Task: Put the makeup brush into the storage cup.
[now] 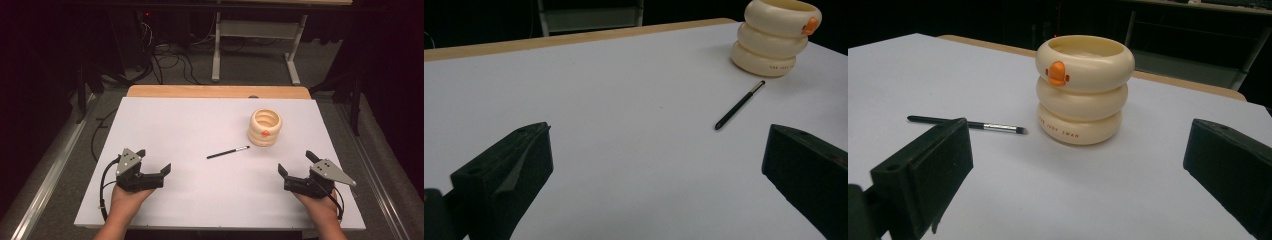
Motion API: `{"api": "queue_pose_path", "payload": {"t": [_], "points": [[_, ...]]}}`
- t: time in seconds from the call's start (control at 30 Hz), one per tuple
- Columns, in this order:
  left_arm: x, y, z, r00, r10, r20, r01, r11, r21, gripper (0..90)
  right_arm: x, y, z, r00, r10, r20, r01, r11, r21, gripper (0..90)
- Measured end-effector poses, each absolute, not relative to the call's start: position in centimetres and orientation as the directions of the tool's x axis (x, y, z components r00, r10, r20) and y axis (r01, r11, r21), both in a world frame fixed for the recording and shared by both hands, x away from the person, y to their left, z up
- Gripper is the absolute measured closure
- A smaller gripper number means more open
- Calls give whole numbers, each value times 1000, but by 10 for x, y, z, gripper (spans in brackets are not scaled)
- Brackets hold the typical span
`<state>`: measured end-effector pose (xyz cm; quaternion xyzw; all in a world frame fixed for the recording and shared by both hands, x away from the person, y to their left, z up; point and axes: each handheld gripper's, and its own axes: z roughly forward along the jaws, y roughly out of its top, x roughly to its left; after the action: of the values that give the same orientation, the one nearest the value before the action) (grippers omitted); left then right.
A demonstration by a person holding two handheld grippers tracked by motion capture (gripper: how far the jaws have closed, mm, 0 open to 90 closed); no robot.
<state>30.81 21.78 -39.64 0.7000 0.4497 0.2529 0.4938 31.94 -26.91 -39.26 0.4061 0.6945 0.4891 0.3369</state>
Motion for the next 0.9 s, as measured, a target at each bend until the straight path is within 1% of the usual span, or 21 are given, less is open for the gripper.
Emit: {"api": "queue_pose_path", "payload": {"t": [0.9], "points": [[314,211,-405,490,871,-39,460,-220,860,7,320,-268,-394,-445,892,-75,240,200,950,7]]}}
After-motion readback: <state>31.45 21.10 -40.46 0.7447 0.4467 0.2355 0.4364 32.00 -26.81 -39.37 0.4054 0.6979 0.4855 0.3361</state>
